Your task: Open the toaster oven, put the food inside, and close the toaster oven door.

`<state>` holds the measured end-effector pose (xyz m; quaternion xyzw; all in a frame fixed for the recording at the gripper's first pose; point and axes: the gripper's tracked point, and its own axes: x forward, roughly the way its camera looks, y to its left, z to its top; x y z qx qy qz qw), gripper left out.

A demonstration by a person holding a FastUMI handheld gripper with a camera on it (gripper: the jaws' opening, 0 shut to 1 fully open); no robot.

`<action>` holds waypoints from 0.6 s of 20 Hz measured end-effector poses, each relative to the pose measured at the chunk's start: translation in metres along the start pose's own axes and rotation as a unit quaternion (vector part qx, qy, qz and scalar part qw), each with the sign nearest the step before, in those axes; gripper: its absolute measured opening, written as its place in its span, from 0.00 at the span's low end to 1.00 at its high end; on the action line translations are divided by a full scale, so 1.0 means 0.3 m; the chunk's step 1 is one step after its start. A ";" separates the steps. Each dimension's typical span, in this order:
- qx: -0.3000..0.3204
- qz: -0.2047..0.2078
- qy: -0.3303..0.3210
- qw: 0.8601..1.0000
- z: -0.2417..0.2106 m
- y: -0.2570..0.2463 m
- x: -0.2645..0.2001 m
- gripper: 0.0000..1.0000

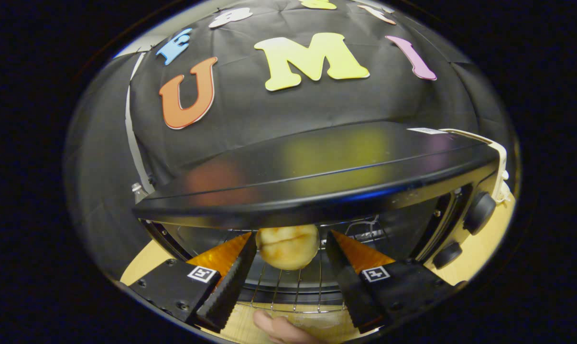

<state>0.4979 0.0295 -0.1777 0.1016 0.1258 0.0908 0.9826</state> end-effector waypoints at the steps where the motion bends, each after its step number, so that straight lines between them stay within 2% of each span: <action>1: 0.004 -0.001 0.002 1.000 0.000 -0.006 -0.015 0.95; 12: 0.016 -0.002 0.019 1.000 -0.032 -0.007 -0.336 1.00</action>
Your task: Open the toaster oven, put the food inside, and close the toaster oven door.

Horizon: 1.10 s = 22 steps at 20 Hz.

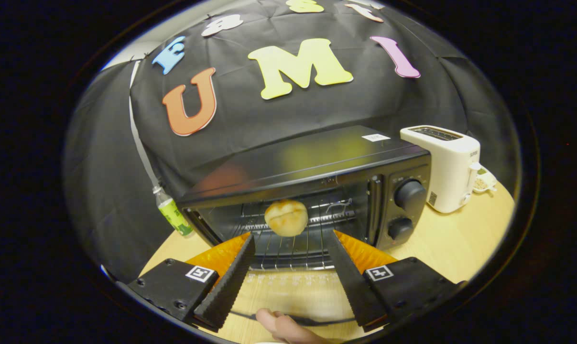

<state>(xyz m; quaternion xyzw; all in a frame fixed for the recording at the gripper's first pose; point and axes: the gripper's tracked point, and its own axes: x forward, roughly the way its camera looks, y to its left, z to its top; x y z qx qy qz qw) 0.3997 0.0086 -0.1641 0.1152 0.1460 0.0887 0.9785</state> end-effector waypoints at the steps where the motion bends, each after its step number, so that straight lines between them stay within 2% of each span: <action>1: -0.004 0.003 0.004 1.000 -0.014 0.011 -0.029 1.00; 4: -0.019 0.017 0.012 1.000 -0.072 0.050 -0.106 1.00; 8: -0.063 -0.014 0.034 0.997 -0.163 0.048 -0.188 1.00; 10: -0.073 -0.003 0.050 0.996 -0.216 0.085 -0.214 1.00; 16: -0.087 -0.037 0.121 0.988 -0.362 0.072 -0.236 1.00; 22: -0.094 -0.044 0.172 0.980 -0.463 0.069 -0.233 1.00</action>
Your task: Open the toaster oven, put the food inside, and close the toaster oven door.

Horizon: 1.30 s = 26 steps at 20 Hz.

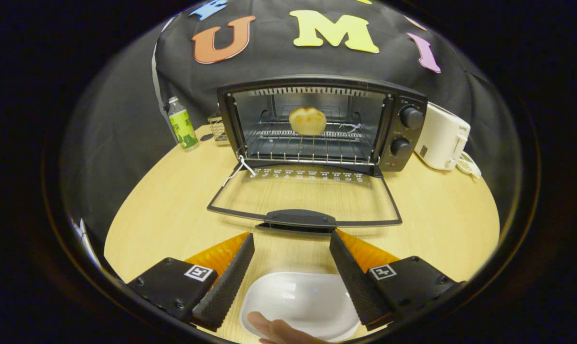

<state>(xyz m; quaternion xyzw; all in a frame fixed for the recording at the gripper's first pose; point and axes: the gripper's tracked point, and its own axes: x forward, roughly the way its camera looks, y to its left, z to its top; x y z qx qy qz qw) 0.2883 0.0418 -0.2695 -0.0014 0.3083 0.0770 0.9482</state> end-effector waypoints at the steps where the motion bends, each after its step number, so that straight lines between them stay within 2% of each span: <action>1: 0.002 -0.003 0.002 1.000 -0.002 -0.006 0.011 1.00; 6: 0.020 -0.006 0.002 1.000 -0.005 -0.032 0.061 1.00; 11: 0.029 -0.014 0.004 0.999 0.020 -0.022 0.044 1.00; 17: 0.013 -0.029 -0.024 0.999 0.082 -0.012 -0.016 1.00; 22: -0.012 -0.044 -0.080 0.996 0.160 -0.006 -0.060 1.00; 26: -0.006 -0.065 -0.092 0.994 0.200 -0.001 -0.070 1.00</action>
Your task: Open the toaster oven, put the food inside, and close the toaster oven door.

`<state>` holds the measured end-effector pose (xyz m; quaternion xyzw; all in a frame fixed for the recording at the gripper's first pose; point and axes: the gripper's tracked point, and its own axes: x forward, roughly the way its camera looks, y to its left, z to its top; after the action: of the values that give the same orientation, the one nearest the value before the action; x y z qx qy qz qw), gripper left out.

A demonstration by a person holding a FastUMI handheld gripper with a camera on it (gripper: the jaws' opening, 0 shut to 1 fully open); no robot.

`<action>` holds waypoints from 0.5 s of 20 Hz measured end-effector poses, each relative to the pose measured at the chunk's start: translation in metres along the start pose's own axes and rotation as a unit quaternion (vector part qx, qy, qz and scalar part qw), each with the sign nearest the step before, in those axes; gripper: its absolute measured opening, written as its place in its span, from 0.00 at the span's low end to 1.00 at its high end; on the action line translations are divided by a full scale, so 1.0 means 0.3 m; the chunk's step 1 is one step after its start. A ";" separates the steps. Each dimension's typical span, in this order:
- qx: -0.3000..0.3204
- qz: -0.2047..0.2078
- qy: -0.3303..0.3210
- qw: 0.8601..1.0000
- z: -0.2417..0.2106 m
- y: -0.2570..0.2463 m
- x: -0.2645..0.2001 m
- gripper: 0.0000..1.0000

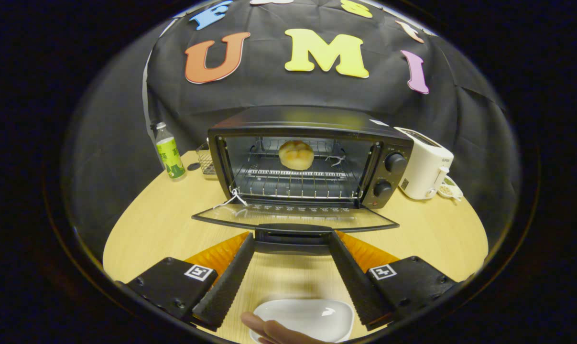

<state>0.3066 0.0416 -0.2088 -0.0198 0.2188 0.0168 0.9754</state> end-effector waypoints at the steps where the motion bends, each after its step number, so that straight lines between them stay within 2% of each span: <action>1: -0.007 -0.005 -0.012 1.000 0.009 0.000 0.001 1.00; 6: -0.028 -0.016 -0.080 0.996 0.118 -0.004 -0.020 1.00; 10: 0.003 -0.002 -0.110 0.994 0.195 0.004 -0.039 1.00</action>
<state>0.3208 0.0453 -0.1511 -0.0150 0.1099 0.0160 0.9937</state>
